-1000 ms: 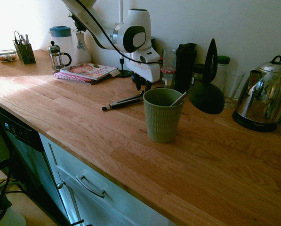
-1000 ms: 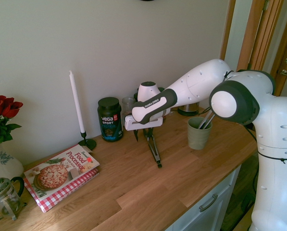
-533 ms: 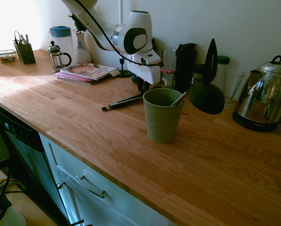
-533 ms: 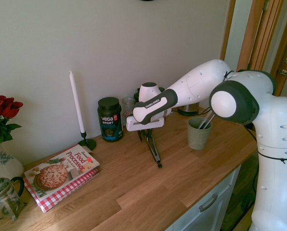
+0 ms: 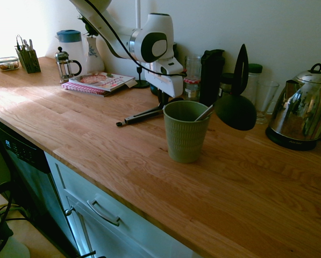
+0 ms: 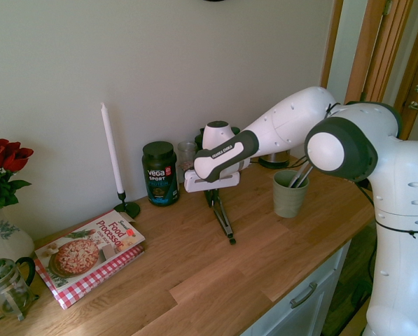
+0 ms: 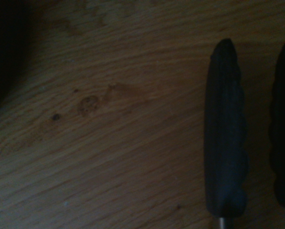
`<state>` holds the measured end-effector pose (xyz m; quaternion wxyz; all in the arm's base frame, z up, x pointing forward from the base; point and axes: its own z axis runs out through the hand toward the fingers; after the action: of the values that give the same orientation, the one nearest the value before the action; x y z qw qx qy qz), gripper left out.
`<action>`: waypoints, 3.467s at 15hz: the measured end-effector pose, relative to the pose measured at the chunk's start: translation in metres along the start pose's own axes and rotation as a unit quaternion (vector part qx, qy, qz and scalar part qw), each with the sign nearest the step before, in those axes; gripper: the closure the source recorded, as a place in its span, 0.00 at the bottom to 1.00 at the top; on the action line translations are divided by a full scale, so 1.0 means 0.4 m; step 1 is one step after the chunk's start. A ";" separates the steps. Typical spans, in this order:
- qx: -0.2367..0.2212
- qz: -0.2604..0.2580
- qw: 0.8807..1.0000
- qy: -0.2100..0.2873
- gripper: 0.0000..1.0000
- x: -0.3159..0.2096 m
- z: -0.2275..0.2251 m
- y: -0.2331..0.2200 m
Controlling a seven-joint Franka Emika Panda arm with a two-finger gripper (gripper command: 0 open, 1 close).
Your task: Put the tongs back in the holder
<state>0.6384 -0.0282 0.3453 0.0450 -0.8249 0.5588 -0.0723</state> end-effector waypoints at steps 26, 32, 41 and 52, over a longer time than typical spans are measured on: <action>0.090 0.036 0.978 0.182 1.00 0.080 -1.020 0.552; 0.085 0.043 0.986 0.138 1.00 0.182 -0.758 0.653; 0.082 0.042 0.991 0.098 0.00 0.197 -0.550 0.645; 0.075 -0.041 0.992 0.094 0.00 -0.041 -0.779 0.604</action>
<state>0.3583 -0.1006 0.6136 0.0507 -0.8309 0.5195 -0.1926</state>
